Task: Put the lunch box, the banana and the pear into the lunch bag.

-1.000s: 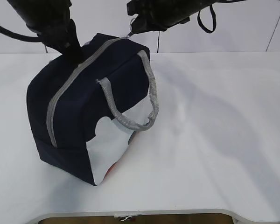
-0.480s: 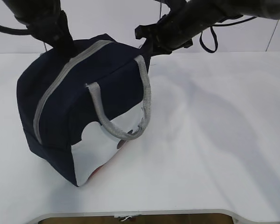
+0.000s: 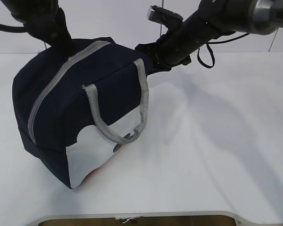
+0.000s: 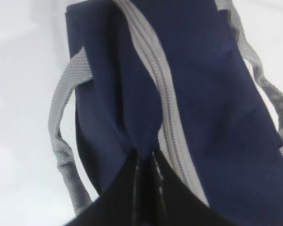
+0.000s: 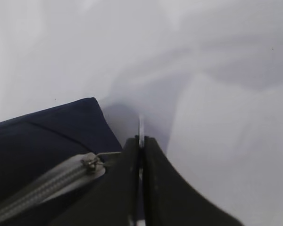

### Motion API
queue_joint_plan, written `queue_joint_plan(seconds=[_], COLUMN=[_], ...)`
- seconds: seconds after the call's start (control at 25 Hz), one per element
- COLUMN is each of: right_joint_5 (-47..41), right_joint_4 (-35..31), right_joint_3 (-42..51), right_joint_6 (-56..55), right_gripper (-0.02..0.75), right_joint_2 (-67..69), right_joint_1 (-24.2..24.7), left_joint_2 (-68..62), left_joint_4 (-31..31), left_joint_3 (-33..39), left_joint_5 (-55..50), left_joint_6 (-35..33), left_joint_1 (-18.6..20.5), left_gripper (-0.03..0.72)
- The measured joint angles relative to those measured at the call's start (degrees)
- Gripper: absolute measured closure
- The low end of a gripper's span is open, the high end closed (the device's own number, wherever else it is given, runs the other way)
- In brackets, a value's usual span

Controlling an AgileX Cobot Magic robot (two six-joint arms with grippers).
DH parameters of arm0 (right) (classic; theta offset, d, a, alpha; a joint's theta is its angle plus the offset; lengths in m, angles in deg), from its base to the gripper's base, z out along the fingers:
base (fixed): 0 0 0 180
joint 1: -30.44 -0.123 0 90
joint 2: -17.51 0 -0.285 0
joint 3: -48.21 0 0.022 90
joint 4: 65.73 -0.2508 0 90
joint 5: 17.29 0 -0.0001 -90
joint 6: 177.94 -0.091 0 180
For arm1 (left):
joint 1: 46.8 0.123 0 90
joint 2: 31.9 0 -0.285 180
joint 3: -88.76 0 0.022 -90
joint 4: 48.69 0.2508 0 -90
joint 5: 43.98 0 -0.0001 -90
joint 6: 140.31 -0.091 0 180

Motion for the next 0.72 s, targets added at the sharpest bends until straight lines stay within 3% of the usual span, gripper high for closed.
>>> queue_joint_plan(seconds=[0.56, 0.72], right_joint_5=[-4.5, -6.3], right_joint_4=[0.9, 1.0], right_joint_3=[-3.5, -3.7], right_joint_6=[0.0, 0.0], right_gripper=[0.723, 0.660], right_joint_2=[0.1, 0.2], right_joint_1=[0.1, 0.3], left_joint_2=[0.0, 0.0], left_joint_4=[-0.7, -1.4], left_joint_3=[0.0, 0.0], left_joint_5=[-0.5, -0.6], left_joint_6=[0.0, 0.1], left_joint_1=[0.0, 0.0], left_gripper=[0.695, 0.695])
